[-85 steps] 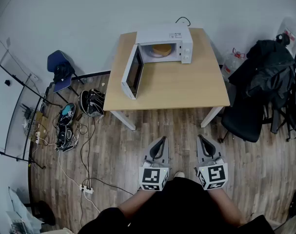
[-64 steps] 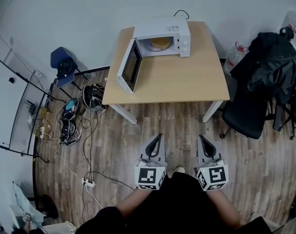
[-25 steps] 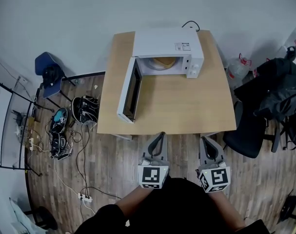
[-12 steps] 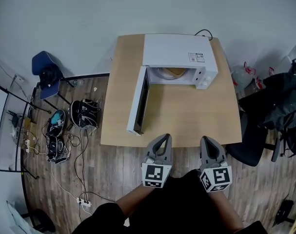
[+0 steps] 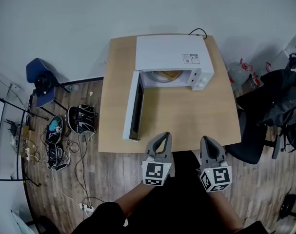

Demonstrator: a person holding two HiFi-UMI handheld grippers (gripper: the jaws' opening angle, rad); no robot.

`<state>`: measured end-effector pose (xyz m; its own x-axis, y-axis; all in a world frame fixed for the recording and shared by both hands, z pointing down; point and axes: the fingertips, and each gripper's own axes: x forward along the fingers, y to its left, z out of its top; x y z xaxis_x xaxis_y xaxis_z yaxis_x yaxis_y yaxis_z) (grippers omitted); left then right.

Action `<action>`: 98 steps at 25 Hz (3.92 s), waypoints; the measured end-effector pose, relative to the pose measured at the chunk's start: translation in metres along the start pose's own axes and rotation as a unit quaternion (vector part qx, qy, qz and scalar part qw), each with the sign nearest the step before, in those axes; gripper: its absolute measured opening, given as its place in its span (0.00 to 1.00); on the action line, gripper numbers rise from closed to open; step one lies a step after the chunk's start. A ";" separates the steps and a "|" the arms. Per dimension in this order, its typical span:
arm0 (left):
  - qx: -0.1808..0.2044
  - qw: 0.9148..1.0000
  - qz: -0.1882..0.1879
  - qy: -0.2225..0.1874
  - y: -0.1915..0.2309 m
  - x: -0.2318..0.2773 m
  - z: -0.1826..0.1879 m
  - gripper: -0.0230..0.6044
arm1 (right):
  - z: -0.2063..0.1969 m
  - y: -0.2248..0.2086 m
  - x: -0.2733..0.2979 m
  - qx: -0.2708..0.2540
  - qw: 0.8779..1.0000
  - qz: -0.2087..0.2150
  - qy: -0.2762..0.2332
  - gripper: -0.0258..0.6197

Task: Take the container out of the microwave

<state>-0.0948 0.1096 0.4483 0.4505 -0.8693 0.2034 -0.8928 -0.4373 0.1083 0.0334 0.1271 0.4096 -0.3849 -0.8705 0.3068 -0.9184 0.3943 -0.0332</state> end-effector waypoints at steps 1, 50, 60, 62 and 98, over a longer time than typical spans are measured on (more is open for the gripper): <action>0.002 1.000 0.001 0.000 0.002 0.005 0.002 0.06 | 0.001 -0.002 0.004 0.002 1.000 0.002 -0.001 0.13; 0.055 0.989 -0.006 0.134 0.102 0.328 -0.073 0.26 | -0.015 -0.150 0.221 0.049 0.994 0.037 0.086 0.13; 0.078 0.983 -0.001 0.168 0.123 0.365 -0.111 0.26 | -0.026 -0.153 0.224 0.064 0.993 0.035 0.095 0.13; 0.080 0.981 0.002 0.174 0.126 0.370 -0.117 0.26 | -0.027 -0.158 0.223 0.065 0.993 0.032 0.096 0.13; 0.203 0.940 -0.009 0.273 0.130 0.421 -0.139 0.10 | -0.030 -0.201 0.231 0.091 0.991 -0.001 0.097 0.13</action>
<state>-0.0204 -0.2807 0.6831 0.3015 -0.6613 0.6869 -0.7634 -0.5990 -0.2416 0.1318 -0.1446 0.5161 -0.3750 -0.7909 0.4835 -0.9270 0.3184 -0.1980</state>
